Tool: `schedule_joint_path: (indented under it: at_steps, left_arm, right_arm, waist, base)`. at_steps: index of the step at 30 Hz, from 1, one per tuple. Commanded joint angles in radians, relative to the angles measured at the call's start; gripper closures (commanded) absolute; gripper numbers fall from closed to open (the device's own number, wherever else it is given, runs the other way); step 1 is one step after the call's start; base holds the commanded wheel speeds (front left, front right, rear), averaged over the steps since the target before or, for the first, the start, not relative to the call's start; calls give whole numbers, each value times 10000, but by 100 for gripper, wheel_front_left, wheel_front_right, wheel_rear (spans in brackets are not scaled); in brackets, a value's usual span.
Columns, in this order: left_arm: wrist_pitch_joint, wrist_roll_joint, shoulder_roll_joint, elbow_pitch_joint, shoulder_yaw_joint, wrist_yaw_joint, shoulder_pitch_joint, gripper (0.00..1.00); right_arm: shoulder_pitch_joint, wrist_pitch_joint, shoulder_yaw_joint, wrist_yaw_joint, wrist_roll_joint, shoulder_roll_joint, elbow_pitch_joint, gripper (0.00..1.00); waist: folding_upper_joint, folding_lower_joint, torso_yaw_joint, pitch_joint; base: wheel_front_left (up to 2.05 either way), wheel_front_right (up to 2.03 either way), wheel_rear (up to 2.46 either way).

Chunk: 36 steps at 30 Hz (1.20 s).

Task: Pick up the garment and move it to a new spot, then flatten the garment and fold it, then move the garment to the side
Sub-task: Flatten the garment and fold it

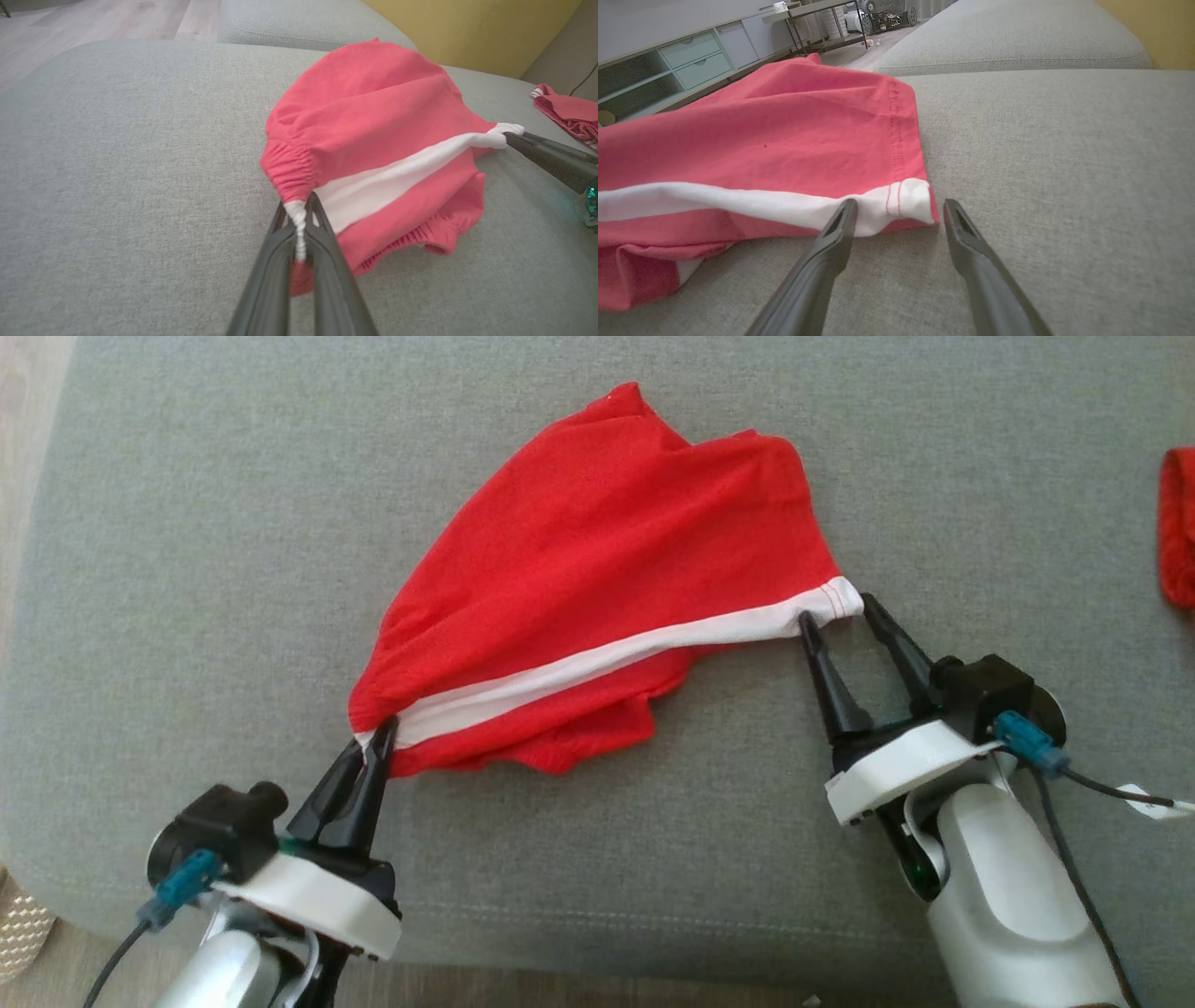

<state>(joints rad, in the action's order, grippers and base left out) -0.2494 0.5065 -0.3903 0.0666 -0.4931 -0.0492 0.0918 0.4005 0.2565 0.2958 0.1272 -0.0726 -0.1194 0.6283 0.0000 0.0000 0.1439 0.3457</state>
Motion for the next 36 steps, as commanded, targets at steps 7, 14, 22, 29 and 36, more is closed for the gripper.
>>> schedule_joint_path:
  at_steps: [7, 14, 22, 29, 36]
  left_arm:
    - [-122, -269, -39, -71, 757, 202, 332, 100]
    - [-108, -356, -73, -606, 1140, 549, 873, 100]
    - [1541, -602, -542, -1664, 1085, 1406, 5444, 100]
    - [1362, -1370, -300, 37, 807, 1679, 10042, 100]
    - [-48, -2966, -41, 1618, 149, 1731, 12457, 100]
  right_arm:
    - [182, 53, 379, 35, -385, -105, -181, 100]
    - [127, 53, -551, 35, -944, -192, -1916, 100]
    - [3298, 50, -1762, 35, -1174, -435, -3478, 100]
    - [7086, 20, -1909, 35, -654, -209, -2666, 100]
    - [8485, 48, -2287, 35, 188, -117, -3064, 100]
  waist:
    - [0, 0, -7, -102]
    - [0, 0, -279, -390]
    - [0, 0, -1162, 3]
    - [0, 0, -2006, 985]
    - [0, 0, -2436, 1513]
  base:
    - [0, 0, 0]
    - [0, 0, 0]
    - [0, 0, 0]
    - [0, 0, 0]
    - [0, 0, 0]
